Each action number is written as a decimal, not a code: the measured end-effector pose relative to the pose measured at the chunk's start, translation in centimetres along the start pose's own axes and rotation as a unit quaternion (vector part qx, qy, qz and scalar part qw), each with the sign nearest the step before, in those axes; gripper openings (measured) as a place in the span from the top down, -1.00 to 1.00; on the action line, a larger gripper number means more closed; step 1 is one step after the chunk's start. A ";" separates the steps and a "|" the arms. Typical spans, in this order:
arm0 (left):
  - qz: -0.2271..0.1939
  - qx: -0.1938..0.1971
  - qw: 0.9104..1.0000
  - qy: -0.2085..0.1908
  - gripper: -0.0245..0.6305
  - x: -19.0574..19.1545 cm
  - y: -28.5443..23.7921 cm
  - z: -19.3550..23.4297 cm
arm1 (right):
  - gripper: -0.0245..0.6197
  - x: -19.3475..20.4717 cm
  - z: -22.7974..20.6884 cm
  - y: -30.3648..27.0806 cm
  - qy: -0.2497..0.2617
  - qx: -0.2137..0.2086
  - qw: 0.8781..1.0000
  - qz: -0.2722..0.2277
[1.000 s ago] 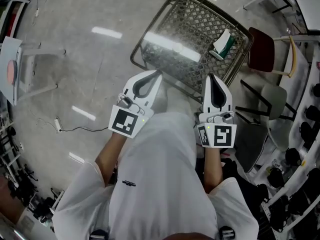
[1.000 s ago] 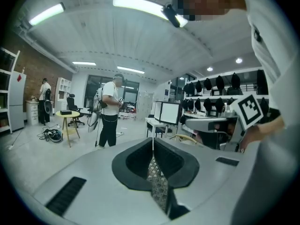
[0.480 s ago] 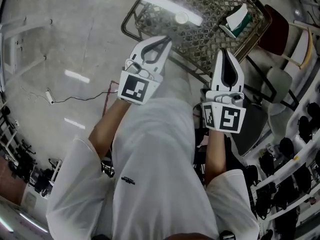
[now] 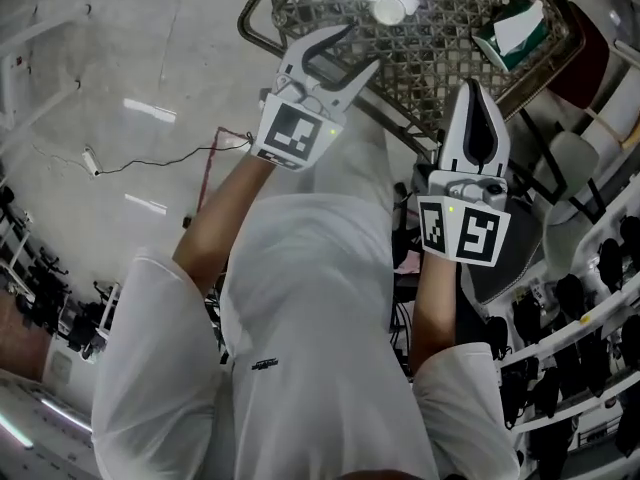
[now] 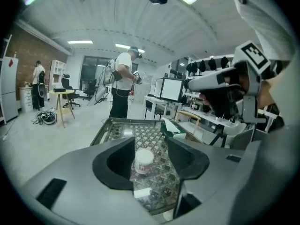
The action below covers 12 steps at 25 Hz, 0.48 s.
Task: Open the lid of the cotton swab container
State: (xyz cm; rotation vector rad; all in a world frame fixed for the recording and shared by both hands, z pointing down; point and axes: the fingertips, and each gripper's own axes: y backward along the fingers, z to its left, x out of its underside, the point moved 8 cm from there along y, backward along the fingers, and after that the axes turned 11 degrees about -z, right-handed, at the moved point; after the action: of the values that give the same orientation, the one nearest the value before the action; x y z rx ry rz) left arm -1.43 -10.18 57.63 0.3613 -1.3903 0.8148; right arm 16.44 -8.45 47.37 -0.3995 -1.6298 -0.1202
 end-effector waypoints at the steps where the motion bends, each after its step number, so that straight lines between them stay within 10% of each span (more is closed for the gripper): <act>1: 0.006 0.001 1.000 -0.005 0.28 0.8 -0.4 0.1 | 0.92 0.5 -0.1 0.0 -0.008 0.001 1.000 0.006; 12: 0.034 0.031 0.997 -0.060 0.04 7.6 -5.1 1.5 | 0.92 5.1 -1.0 -2.1 -0.018 0.001 0.999 0.028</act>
State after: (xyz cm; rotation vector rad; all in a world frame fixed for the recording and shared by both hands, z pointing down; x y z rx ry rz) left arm 0.77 -12.42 66.32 0.4177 -1.4980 0.9059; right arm 16.44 -9.77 52.77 -0.4478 -1.6532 -0.0686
